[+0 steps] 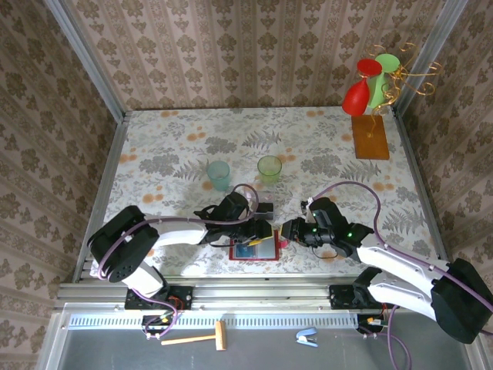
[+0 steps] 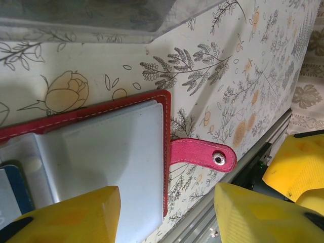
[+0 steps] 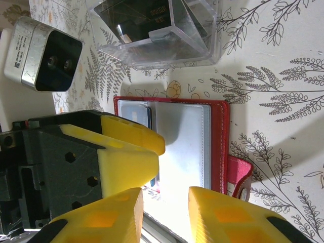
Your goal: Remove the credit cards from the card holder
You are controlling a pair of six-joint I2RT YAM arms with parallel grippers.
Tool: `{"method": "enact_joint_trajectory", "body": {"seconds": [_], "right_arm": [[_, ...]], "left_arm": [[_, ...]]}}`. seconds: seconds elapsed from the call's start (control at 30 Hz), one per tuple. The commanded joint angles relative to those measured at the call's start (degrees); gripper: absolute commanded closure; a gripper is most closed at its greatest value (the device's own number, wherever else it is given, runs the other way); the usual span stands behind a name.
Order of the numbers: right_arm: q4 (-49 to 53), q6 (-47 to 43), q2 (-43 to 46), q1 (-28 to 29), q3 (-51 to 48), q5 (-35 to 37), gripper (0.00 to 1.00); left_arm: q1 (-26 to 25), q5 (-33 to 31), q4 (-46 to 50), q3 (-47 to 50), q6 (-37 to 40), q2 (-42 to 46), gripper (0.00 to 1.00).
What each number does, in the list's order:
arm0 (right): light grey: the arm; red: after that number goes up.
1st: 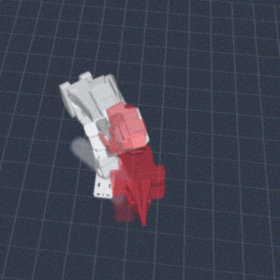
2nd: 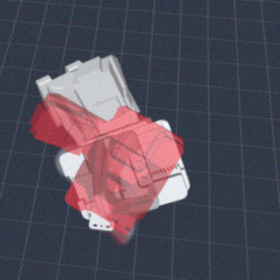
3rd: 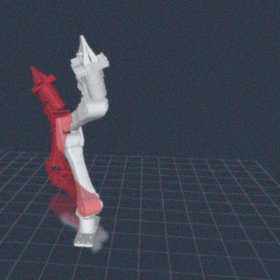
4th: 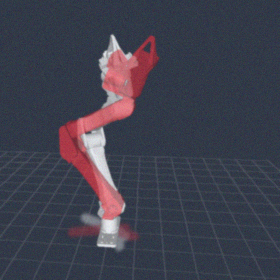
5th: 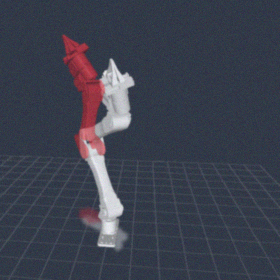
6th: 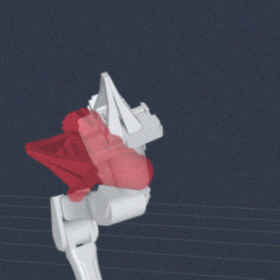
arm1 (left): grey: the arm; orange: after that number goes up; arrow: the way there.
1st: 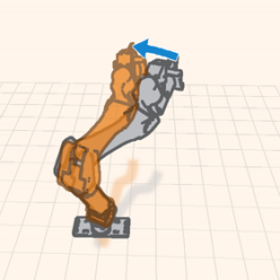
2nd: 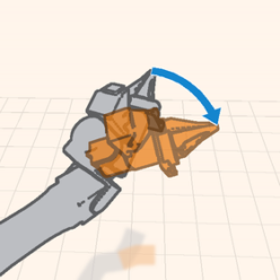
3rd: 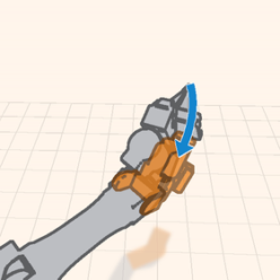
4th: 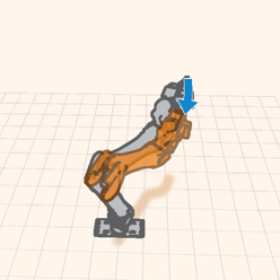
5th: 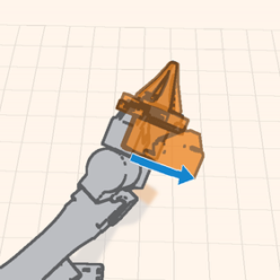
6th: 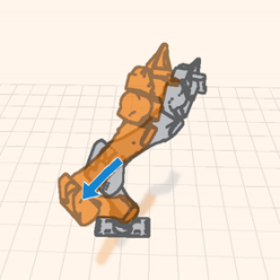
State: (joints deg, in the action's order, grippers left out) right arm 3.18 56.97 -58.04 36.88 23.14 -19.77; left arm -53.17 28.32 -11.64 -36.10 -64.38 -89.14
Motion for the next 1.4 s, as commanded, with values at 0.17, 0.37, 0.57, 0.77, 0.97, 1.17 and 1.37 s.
{"method": "enact_joint_trajectory", "body": {"seconds": [0.17,0.37,0.57,0.77,0.97,1.17,1.37], "right_arm": [[-3.3,0.97,-3.91,-0.32,0.07,-1.45,0.71],[-4.84,1.43,-7.91,1.19,2.02,-1.59,0.72],[-6.55,2.11,-13.6,4.55,5.29,-1.02,0.73],[-8.12,3.12,-19.97,8.55,9.53,-0.63,0.74],[-8.28,3.54,-25.64,11.21,13.61,-0.56,0.75],[-7.72,3.93,-29.33,12.38,16.11,-0.45,0.75],[-7.66,4.11,-32.36,13.02,17.75,-1.1,0.75]], "left_arm": [[1.44,0.47,-0.42,1.83,0.22,3.88,0.48],[2.84,0.6,-0.39,4.13,0.39,6.61,0.48],[4.66,0.52,-0.23,7.53,0.48,10.29,0.48],[6.72,0.33,0.33,11.5,0.66,14.73,0.5],[8.64,0.34,1.76,14.7,1.45,18.29,0.5],[9.83,0.38,2.15,16.88,1.8,20.39,0.51],[10.62,0.58,2.17,18.33,2.06,21.05,0.51]]}}
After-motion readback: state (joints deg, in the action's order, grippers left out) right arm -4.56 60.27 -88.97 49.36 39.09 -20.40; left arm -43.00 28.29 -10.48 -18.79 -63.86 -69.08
